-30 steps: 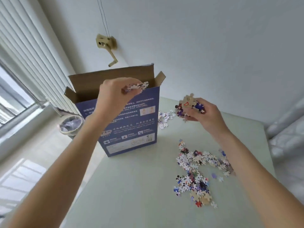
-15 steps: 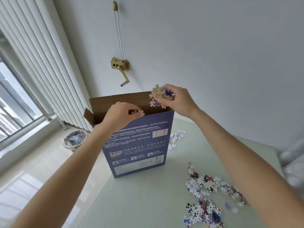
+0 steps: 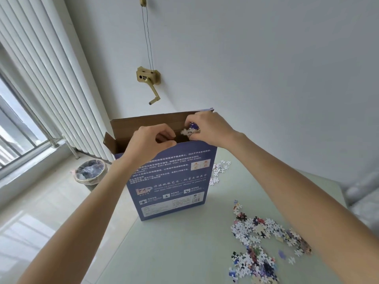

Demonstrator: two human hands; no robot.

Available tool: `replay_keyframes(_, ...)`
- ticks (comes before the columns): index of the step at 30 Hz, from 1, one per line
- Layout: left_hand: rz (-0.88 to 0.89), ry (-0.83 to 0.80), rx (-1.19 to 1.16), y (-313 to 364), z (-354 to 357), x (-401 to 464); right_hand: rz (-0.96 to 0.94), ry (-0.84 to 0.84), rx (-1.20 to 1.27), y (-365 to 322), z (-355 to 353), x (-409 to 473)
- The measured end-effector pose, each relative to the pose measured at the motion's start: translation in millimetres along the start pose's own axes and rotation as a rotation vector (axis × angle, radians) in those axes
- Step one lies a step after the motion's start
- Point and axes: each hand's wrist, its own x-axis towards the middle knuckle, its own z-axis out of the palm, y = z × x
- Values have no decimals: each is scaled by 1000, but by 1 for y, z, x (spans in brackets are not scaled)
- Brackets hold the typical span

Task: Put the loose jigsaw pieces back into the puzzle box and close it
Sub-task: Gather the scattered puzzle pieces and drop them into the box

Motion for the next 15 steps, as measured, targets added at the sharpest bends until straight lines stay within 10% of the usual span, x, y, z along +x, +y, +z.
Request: replay_keyframes(15,188,88,287,-3,2,-10,3,69,-6,-8,2,-5)
